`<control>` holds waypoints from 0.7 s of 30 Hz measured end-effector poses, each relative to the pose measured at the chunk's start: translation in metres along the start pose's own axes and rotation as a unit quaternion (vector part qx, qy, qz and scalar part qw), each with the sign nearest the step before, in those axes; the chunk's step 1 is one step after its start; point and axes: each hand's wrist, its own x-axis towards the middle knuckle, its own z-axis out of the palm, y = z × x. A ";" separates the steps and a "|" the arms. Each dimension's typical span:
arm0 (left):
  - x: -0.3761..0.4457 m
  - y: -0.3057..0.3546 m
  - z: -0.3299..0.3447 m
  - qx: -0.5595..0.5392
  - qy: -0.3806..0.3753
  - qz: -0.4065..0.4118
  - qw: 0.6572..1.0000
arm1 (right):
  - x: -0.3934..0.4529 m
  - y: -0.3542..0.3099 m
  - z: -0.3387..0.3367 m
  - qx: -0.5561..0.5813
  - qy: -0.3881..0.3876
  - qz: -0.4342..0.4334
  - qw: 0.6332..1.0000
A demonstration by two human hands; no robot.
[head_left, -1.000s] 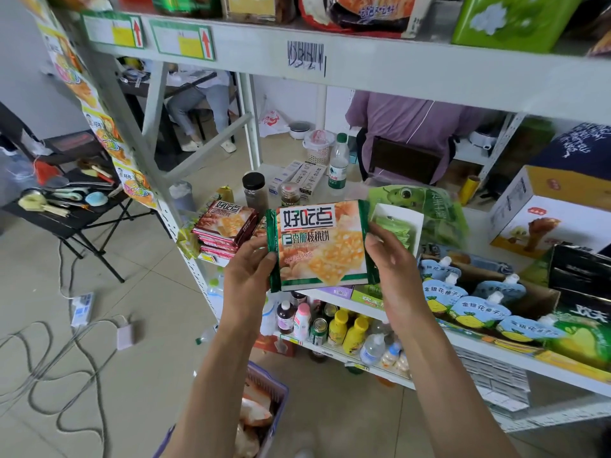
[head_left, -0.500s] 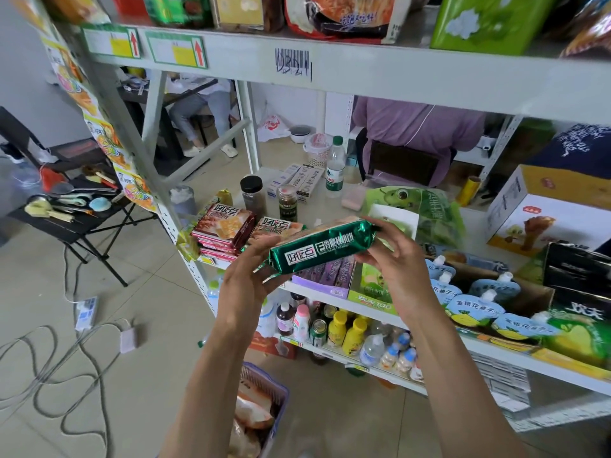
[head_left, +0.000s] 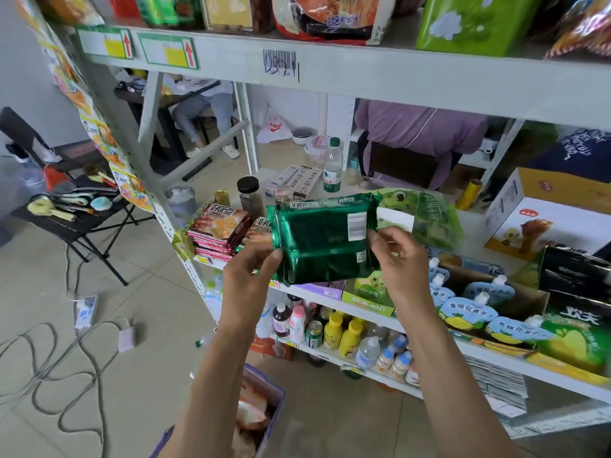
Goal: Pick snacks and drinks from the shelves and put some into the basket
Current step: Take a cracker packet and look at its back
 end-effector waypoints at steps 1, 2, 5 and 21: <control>0.000 -0.001 0.001 -0.005 0.002 -0.007 1.000 | 0.000 -0.002 -0.001 0.008 -0.003 -0.003 1.000; 0.001 -0.003 0.002 -0.009 0.005 -0.014 1.000 | -0.001 -0.003 -0.001 0.016 -0.008 -0.002 1.000; 0.003 -0.005 0.006 -0.025 0.012 -0.031 0.999 | -0.002 -0.004 -0.001 0.030 -0.013 0.001 0.999; 0.029 -0.010 0.005 -0.057 0.027 -0.011 0.998 | 0.010 0.004 0.023 0.047 0.056 -0.003 0.997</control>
